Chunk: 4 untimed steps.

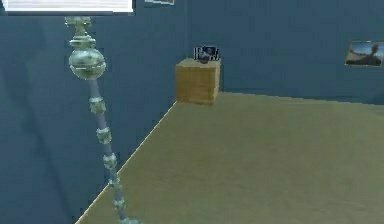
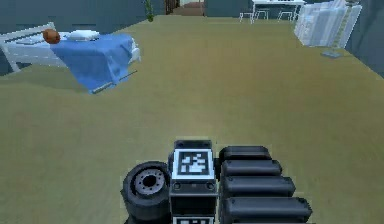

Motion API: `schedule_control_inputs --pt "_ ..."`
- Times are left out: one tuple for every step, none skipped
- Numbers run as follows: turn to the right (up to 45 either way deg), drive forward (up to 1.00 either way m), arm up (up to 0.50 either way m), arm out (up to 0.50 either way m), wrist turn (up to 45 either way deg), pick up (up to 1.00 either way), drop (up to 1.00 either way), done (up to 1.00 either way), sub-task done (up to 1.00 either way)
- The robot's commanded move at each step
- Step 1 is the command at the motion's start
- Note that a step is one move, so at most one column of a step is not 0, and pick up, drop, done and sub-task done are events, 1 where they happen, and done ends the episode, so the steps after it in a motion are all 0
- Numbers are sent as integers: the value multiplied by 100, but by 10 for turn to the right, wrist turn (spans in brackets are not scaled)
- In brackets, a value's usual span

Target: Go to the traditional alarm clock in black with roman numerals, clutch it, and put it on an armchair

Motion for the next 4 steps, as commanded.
schedule_control_inputs --pt "-450 0 0 0 0 0 0 0 0" --pt "-450 0 0 0 0 0 0 0 0" --pt "-450 0 0 0 0 0 0 0 0" --pt "-210 0 0 0 0 0 0 0 0"
